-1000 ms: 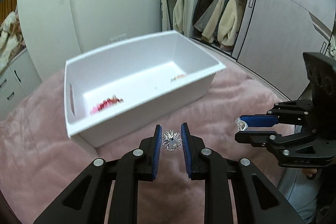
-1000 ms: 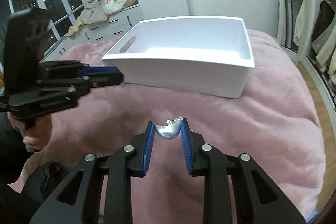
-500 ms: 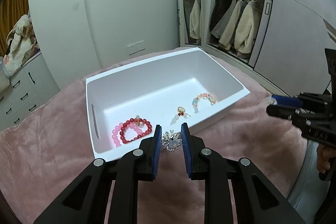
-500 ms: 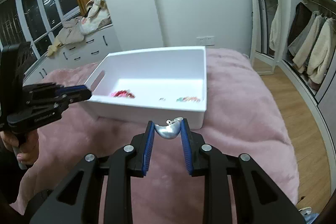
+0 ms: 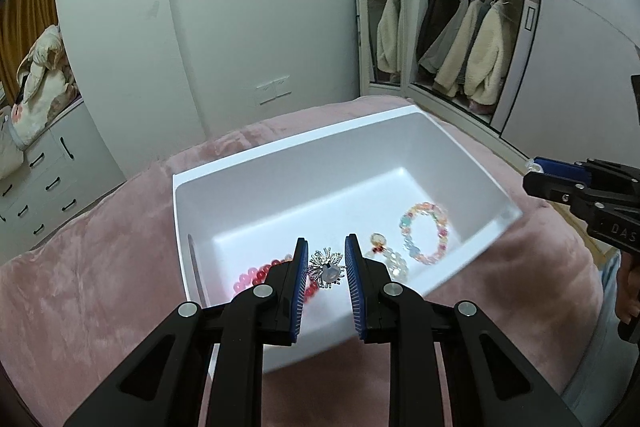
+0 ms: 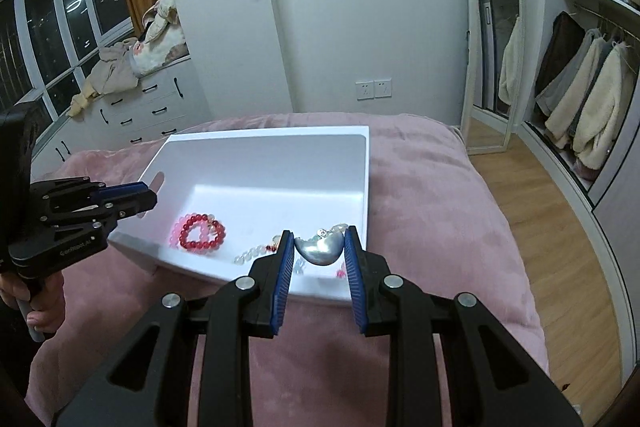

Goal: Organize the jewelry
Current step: 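Drop the brooch into the bin with the left tool while the right tool drops the heart charm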

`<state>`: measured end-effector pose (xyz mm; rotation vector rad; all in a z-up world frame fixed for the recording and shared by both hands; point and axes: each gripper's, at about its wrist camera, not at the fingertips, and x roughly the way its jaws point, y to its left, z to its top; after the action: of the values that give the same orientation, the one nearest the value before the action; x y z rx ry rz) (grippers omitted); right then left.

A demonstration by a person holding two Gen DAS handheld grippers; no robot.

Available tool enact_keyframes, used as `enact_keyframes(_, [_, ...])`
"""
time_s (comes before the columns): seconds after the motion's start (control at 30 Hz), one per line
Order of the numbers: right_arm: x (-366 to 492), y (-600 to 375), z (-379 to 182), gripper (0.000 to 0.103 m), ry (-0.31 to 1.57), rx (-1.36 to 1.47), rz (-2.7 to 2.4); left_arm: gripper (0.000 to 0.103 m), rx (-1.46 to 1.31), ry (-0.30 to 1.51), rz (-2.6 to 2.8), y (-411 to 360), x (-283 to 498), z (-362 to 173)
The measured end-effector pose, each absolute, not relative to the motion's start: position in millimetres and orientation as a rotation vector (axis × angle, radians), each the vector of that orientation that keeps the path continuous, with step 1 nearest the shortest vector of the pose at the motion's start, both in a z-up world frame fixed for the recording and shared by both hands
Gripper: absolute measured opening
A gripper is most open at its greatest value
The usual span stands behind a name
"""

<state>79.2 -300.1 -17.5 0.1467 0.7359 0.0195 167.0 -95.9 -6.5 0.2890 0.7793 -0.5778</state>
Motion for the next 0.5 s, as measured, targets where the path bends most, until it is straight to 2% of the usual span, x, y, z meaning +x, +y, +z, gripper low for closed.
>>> enact_keyframes(0.5, [150.1,-297.4,-46.7,0.026,0.813,0.143,0.071,0.024,0.273,0.882,-0.462,-96.5,232.1,-37.6])
